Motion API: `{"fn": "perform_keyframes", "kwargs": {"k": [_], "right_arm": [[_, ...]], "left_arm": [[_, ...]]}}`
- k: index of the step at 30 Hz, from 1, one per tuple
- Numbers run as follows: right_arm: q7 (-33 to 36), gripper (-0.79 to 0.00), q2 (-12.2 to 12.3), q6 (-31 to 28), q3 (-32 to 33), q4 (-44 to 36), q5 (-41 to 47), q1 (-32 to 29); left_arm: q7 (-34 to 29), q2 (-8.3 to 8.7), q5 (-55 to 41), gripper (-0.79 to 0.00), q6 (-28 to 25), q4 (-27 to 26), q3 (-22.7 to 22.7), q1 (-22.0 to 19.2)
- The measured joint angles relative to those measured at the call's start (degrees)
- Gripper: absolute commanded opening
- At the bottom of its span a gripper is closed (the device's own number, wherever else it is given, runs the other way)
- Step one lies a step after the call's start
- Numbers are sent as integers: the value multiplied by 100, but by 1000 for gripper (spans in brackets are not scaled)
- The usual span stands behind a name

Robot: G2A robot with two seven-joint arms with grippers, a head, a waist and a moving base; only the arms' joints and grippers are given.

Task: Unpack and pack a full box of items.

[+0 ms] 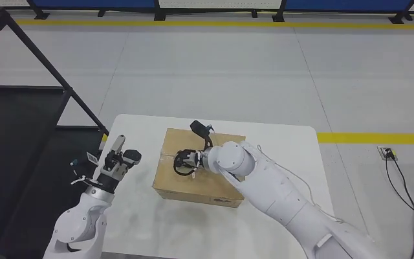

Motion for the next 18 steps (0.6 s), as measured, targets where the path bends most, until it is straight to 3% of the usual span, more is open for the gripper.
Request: {"fn": "perform_keyframes", "kwargs": {"k": [9,18], "right_arm": [[232,-785,-63,96,55,240,-317,70],[400,-785,372,485,709,-580,-932,-461]], "left_arm": [[-100,20,12,0,12,11,53,-28],[-186,38,83,0,83,34,169,-154]]}}
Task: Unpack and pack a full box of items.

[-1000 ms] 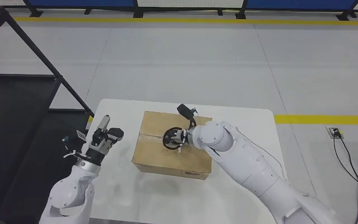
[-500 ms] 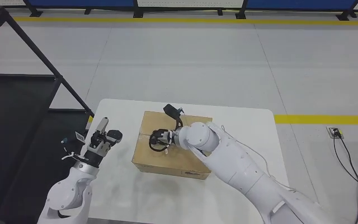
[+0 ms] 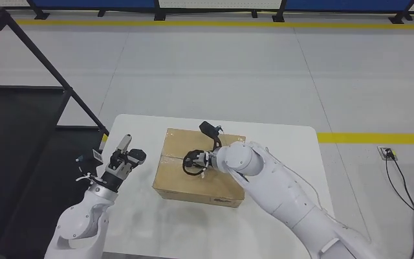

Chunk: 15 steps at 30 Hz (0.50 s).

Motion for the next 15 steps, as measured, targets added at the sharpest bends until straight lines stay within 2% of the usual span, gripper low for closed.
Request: {"fn": "perform_keyframes", "kwargs": {"k": [8,15], "right_arm": [[396,-785,474,291,924,-940,-427,-749],[494,-785,751,570,1586,-1617,-786,-1318]], "left_arm": [[-17,14,61,0,45,-2,84,-75],[-42,28,109,0,87,11,140,-134]]}}
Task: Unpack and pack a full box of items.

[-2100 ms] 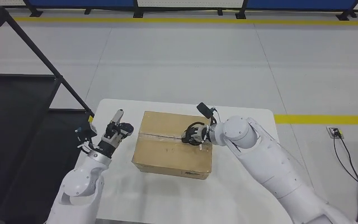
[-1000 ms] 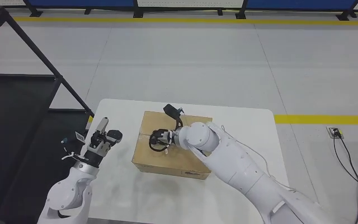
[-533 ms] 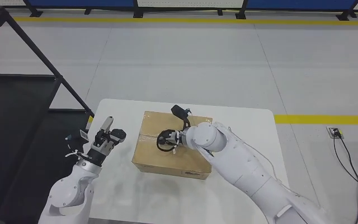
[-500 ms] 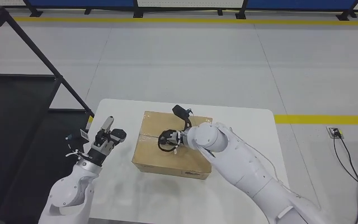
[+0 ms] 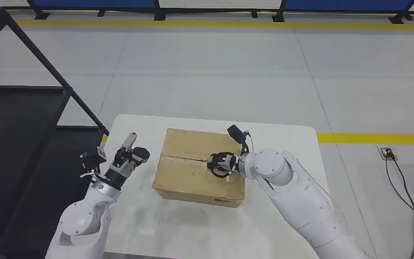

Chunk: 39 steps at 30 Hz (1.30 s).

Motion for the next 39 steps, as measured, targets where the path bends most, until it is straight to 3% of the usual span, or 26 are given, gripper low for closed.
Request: {"fn": "perform_keyframes", "kwargs": {"k": [20,33,37,38,39], "right_arm": [[68,-785,369,537,1157,-908,-266,-959],[-50,-785,609,284,2313,-1558,48,-1858],[-51,-671,704,-116,2963,-1789,374,-2331],[-49,-502,732,-303,3187,-1831,502,-2486],[-51,0,750,-474,3359,-1850,613,-2601]], "left_arm": [[46,32,9,0,8,-4,66,-51],[92,54,9,0,6,-24,61,-75],[166,58,22,0,13,-32,58,-93],[204,58,21,0,20,-34,54,-104],[236,58,19,0,26,-37,51,-113]]}}
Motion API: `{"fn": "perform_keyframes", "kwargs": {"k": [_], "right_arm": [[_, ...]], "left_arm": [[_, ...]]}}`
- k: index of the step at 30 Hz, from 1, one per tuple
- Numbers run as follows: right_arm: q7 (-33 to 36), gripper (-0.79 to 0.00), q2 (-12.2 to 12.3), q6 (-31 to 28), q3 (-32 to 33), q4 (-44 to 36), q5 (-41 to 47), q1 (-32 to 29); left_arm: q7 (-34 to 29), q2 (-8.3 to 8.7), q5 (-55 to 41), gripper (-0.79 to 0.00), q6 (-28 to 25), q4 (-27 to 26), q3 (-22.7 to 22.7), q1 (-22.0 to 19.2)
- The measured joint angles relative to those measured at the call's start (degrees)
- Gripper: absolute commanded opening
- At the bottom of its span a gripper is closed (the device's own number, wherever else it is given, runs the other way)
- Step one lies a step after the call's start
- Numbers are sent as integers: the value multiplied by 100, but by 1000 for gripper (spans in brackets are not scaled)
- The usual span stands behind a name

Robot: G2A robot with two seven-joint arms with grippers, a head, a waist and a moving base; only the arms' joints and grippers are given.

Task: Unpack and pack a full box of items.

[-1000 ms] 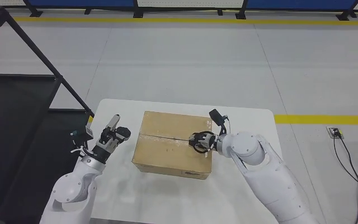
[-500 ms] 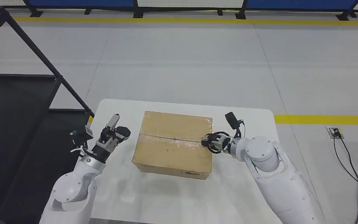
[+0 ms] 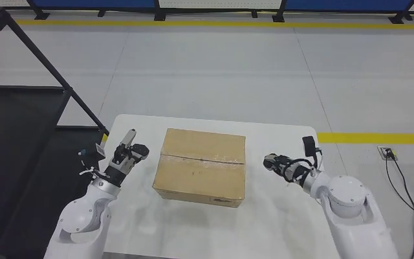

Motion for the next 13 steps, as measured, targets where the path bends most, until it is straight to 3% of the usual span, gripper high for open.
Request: {"fn": "perform_keyframes", "kwargs": {"k": [4,5,8,13], "right_arm": [[-73,0,48,-777,497,25,245,-332],[-70,-390,47,-770,492,26,242,-325],[-67,-228,46,-659,475,26,235,-313],[-67,-53,46,-662,476,26,235,-314]], "left_arm": [[176,-5,-24,0,61,-24,1,-43],[194,-5,-27,0,79,-29,6,-49],[192,-6,-27,-1,83,-30,8,-49],[191,-5,-26,-1,80,-29,8,-48]]}}
